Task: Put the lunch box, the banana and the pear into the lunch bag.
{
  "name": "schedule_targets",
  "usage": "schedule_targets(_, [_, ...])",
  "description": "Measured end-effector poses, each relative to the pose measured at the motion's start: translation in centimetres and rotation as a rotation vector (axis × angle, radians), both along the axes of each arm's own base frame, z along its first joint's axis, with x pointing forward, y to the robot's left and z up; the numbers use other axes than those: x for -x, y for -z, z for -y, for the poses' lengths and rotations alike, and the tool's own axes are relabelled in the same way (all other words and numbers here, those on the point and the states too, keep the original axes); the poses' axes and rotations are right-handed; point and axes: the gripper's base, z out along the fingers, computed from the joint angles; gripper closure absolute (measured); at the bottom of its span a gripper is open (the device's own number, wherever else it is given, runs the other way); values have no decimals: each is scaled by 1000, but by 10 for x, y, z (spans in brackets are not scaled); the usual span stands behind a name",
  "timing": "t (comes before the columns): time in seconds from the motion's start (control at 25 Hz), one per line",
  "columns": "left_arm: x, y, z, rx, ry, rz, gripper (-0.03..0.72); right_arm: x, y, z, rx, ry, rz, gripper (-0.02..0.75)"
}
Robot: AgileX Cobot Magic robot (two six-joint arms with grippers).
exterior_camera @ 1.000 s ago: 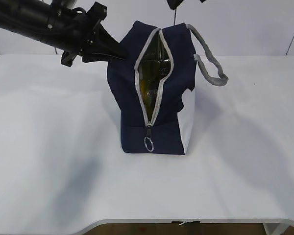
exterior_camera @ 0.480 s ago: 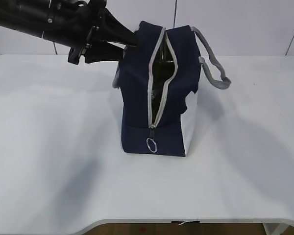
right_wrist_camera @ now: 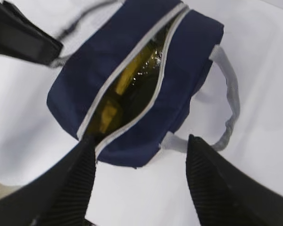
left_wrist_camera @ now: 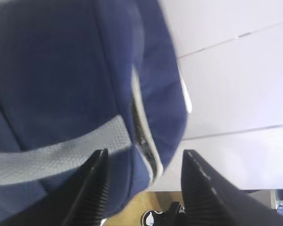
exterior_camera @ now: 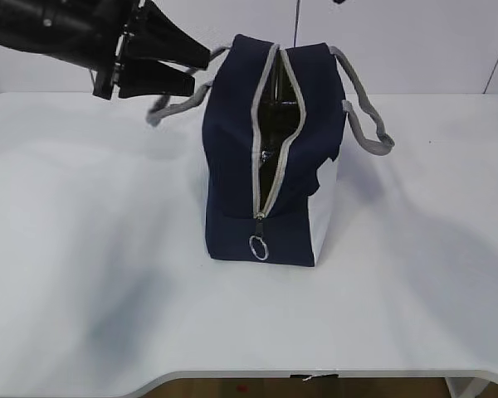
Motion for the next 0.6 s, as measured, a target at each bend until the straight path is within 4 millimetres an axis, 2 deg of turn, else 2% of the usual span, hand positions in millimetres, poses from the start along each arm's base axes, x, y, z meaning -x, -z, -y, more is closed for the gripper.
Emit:
schedule_targets(0.28, [-9, -24, -22, -21, 17, 73, 320, 18, 14, 10, 35, -11, -47, 256])
schedule_targets(0.6, [-6, -25, -38, -330, 17, 76, 344, 45, 29, 22, 22, -21, -67, 263])
